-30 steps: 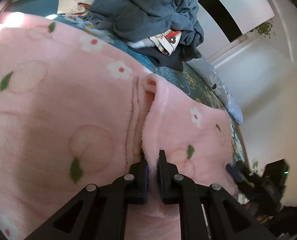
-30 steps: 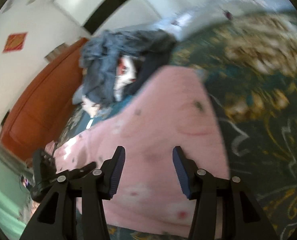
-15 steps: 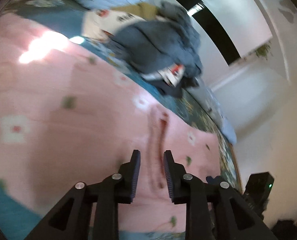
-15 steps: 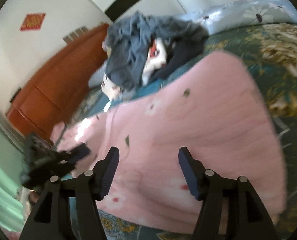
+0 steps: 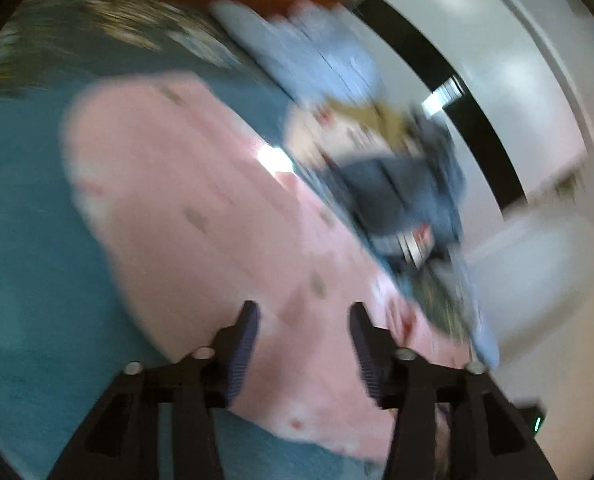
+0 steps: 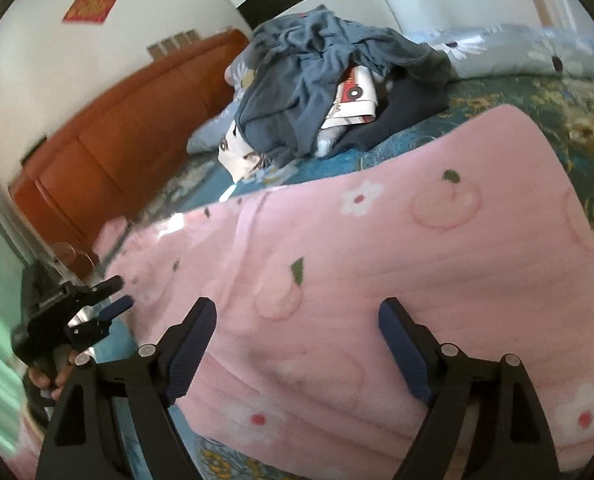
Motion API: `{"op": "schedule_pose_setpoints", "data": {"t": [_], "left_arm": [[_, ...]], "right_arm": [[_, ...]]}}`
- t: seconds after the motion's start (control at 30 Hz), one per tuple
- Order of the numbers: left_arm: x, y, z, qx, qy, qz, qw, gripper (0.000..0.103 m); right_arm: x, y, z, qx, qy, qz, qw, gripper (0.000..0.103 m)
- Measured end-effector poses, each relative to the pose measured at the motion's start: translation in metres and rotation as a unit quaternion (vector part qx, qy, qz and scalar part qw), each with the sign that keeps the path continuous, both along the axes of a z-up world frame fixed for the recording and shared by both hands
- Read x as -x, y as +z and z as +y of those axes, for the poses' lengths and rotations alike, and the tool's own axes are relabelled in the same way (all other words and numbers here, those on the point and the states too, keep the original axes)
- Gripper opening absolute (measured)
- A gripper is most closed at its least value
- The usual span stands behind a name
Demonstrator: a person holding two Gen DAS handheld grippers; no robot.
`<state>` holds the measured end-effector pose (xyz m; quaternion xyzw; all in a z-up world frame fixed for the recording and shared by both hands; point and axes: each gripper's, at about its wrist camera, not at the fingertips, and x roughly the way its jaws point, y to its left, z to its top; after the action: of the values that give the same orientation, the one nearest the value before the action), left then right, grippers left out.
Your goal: Fold clothes
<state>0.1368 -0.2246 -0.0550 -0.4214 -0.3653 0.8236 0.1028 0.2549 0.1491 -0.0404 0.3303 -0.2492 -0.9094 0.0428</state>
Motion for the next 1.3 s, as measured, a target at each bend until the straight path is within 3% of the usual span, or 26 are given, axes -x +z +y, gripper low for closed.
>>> {"op": "schedule_pose_setpoints", "data": {"t": [0.27,0.5,0.63,0.67,0.8,0.87,1.0,1.1,1.2,1.3], "left_arm": [[-0.001,-0.009,-0.071,-0.008,0.131,-0.024,0.9910,0.064],[0.030,-0.008,-0.059,0.012,0.117,-0.005,0.9931,0.067],[0.044,-0.006,-0.052,0.001,0.104,0.001,0.9946,0.064],[0.046,-0.004,-0.051,-0.001,0.104,0.003,0.9946,0.060],[0.044,0.017,-0.043,0.014,0.103,0.032,0.9940,0.028],[0.042,0.030,-0.037,0.021,0.101,0.050,0.9934,0.027],[0.031,0.083,-0.004,0.029,0.047,0.123,0.9909,0.025],[0.024,0.127,0.032,0.023,-0.015,0.177,0.9838,0.025],[0.019,0.167,0.092,0.047,-0.096,0.238,0.9654,0.025],[0.012,0.189,0.152,0.061,-0.166,0.269,0.9466,0.025]], "right_arm": [[0.003,0.000,-0.002,-0.003,-0.004,-0.004,1.000,0.086],[0.000,0.001,0.000,0.008,-0.003,-0.002,1.000,0.086],[-0.003,0.002,0.001,0.015,0.001,0.001,1.000,0.086],[-0.004,0.002,0.002,0.018,0.002,0.002,1.000,0.086],[-0.010,0.004,0.005,0.028,0.007,0.007,1.000,0.086],[-0.012,0.004,0.008,0.035,0.007,0.010,0.999,0.086],[-0.018,0.007,0.018,0.056,0.000,0.019,0.998,0.086],[-0.023,0.010,0.026,0.063,-0.012,0.025,0.998,0.086],[-0.032,0.014,0.037,0.066,-0.030,0.034,0.997,0.086],[-0.045,0.019,0.054,0.069,-0.062,0.044,0.995,0.086]]}}
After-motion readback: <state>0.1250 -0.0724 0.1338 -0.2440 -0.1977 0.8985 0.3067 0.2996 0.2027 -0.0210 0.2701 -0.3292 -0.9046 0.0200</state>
